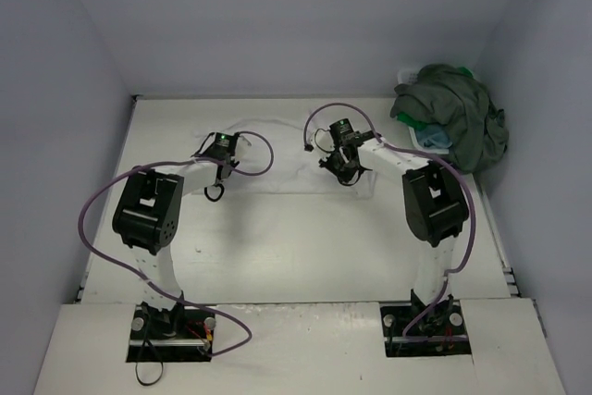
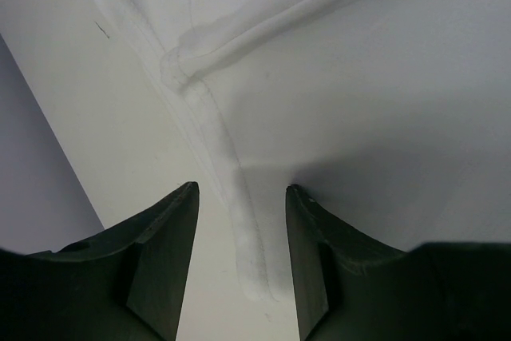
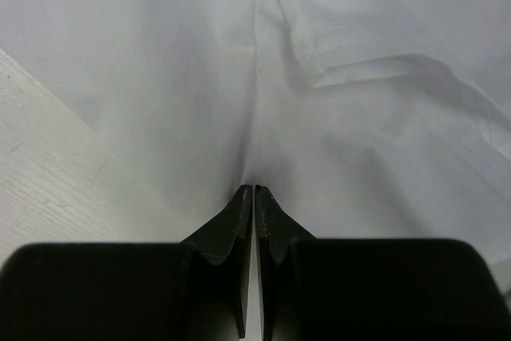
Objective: Fold and stack the t-shirts
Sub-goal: Fold the flattened tshirt in 1/3 of the way
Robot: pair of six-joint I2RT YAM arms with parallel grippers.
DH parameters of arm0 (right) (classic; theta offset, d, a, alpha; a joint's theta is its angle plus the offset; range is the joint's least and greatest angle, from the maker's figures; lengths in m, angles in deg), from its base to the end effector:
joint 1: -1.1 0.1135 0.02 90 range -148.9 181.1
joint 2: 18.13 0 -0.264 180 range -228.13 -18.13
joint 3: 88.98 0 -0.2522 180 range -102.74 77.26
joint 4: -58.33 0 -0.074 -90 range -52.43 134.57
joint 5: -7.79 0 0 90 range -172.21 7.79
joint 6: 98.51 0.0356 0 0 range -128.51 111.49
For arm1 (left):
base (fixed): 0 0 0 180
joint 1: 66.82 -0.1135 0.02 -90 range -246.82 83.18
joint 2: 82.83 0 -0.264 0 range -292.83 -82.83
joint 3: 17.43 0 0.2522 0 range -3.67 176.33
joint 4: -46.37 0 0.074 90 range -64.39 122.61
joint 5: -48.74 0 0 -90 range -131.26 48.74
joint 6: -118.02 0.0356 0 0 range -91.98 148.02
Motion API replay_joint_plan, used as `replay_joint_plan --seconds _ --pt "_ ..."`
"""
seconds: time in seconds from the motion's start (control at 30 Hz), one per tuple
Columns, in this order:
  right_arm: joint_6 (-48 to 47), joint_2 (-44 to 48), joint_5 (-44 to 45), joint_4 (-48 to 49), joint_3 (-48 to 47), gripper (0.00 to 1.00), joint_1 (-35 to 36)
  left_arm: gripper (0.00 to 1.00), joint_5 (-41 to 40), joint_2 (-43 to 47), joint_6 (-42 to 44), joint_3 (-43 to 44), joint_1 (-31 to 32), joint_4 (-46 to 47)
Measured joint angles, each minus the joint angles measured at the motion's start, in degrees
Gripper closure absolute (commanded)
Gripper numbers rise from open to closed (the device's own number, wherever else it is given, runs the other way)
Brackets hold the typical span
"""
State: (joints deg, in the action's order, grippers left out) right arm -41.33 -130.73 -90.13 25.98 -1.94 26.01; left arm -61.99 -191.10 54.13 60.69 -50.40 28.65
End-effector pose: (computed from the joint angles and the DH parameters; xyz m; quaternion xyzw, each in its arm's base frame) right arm 0.3845 0.1840 0.1864 -0.4750 0.8152 0.0427 0.3286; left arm 0.3804 -0.0990 0.1579 0.2727 0.8789 0.1972 0.3381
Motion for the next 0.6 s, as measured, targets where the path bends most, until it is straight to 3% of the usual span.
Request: replay_joint_plan --seconds 0.27,0.6 --pt "-2.5 -2.1 -0.4 -0.2 1.1 0.98 0.4 0.57 0.4 0.1 0.1 -0.3 0.0 0.2" --pt "-6.1 4.6 -0.4 0.2 10.2 0.98 0.7 0.58 4.5 5.5 0.3 -4.9 0.0 -3.4"
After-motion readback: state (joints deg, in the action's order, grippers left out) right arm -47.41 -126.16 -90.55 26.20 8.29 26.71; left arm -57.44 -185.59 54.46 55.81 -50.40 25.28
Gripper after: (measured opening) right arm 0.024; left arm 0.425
